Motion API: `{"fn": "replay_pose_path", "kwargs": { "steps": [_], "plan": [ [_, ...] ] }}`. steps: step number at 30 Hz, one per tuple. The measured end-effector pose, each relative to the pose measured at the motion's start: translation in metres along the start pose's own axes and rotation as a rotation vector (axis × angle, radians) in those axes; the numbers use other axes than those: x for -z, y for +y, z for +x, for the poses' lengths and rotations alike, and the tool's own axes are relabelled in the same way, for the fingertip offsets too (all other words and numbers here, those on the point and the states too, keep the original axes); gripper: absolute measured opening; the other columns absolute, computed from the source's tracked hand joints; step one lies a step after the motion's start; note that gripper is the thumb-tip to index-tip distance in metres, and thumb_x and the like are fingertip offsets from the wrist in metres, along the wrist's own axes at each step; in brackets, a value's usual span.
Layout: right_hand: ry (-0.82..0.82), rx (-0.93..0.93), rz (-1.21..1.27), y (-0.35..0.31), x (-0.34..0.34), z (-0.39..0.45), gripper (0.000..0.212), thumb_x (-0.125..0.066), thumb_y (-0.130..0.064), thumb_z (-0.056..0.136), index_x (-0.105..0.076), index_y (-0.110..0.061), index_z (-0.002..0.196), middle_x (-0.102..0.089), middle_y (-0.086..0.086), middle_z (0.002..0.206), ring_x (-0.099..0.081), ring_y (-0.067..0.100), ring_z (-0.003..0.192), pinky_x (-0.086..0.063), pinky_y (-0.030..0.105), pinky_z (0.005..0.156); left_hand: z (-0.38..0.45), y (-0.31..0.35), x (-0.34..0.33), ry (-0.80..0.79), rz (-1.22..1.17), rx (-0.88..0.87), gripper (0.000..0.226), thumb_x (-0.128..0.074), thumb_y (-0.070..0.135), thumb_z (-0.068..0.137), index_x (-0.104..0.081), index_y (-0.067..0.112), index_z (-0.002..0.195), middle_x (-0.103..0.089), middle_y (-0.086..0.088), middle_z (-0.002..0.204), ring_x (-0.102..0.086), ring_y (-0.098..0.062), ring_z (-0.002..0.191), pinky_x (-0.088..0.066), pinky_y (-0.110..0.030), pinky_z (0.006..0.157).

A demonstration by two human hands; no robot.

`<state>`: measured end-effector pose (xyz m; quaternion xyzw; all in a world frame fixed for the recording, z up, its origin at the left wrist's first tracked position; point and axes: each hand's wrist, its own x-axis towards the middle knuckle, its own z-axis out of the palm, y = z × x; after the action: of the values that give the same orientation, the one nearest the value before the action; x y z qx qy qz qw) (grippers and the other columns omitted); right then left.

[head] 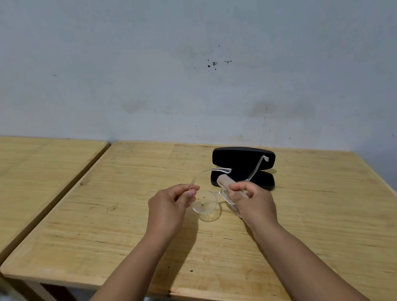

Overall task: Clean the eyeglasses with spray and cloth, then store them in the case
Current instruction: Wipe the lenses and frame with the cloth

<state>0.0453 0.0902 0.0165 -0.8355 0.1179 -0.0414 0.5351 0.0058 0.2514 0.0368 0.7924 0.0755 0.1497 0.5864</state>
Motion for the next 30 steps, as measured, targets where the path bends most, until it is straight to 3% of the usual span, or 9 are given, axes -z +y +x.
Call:
{"fn": "replay_pose_path", "kwargs": {
  "steps": [2,7,12,18,24,27,30],
  "plan": [
    [0.035,0.021,-0.074,-0.002,-0.002,0.0,0.016,-0.06,-0.047,0.076,-0.056,-0.062,0.077,-0.062,-0.003,0.101,-0.059,0.024,0.093,-0.05,0.046,0.087,0.0,0.0,-0.001,0.016,-0.013,-0.007,0.013,-0.062,0.016,0.086,-0.073,0.021,0.091,-0.071,0.007,0.082,-0.067,0.0,0.08,-0.049,-0.003,0.07],
    [0.016,0.006,0.036,-0.009,0.0,0.002,0.02,-0.062,-0.035,0.079,-0.061,-0.053,0.069,-0.061,0.002,0.103,-0.064,0.022,0.081,-0.056,0.038,0.071,0.001,0.0,-0.003,0.032,-0.032,-0.018,0.014,-0.061,0.016,0.086,-0.073,0.02,0.091,-0.072,0.003,0.086,-0.067,-0.002,0.082,-0.048,-0.003,0.072],
    [-0.035,-0.01,0.091,-0.008,-0.002,-0.001,0.019,-0.062,-0.033,0.079,-0.063,-0.052,0.077,-0.061,0.003,0.108,-0.065,0.023,0.086,-0.057,0.043,0.077,0.0,0.0,-0.002,0.035,-0.019,-0.026,0.014,-0.062,0.015,0.086,-0.073,0.022,0.089,-0.072,0.005,0.082,-0.067,-0.003,0.08,-0.047,-0.002,0.07],
    [-0.091,-0.058,-0.021,-0.004,-0.008,0.001,0.02,-0.054,-0.052,0.073,-0.056,-0.066,0.088,-0.064,0.009,0.106,-0.062,0.032,0.095,-0.053,0.043,0.085,0.003,0.0,-0.002,0.083,0.031,-0.07,0.014,-0.062,0.014,0.085,-0.074,0.02,0.09,-0.07,0.007,0.08,-0.065,0.001,0.079,-0.045,-0.001,0.071],
    [-0.166,-0.04,0.057,-0.015,0.0,-0.005,0.034,-0.055,-0.038,0.085,-0.054,-0.071,0.081,-0.062,0.0,0.116,-0.064,0.021,0.082,-0.047,0.03,0.064,0.004,0.0,-0.004,0.084,0.031,-0.078,0.013,-0.063,0.016,0.085,-0.073,0.022,0.088,-0.07,0.009,0.077,-0.063,0.01,0.069,-0.044,0.0,0.067],
    [-0.196,-0.027,0.217,-0.015,0.005,-0.007,0.032,-0.056,-0.026,0.09,-0.06,-0.057,0.097,-0.068,-0.003,0.099,-0.058,0.012,0.065,-0.046,0.025,0.059,0.004,0.0,-0.003,0.074,0.009,-0.063,0.013,-0.061,0.015,0.086,-0.073,0.022,0.087,-0.072,0.004,0.078,-0.068,-0.001,0.076,-0.048,-0.004,0.069],
    [-0.158,0.0,0.345,-0.012,0.004,-0.008,0.026,-0.059,-0.022,0.089,-0.067,-0.038,0.106,-0.069,-0.002,0.101,-0.064,0.01,0.08,-0.054,0.029,0.079,0.004,0.001,-0.002,0.038,0.005,-0.061,0.015,-0.061,0.014,0.087,-0.073,0.022,0.086,-0.072,0.003,0.077,-0.068,-0.002,0.077,-0.046,-0.002,0.067]
  ]
}}
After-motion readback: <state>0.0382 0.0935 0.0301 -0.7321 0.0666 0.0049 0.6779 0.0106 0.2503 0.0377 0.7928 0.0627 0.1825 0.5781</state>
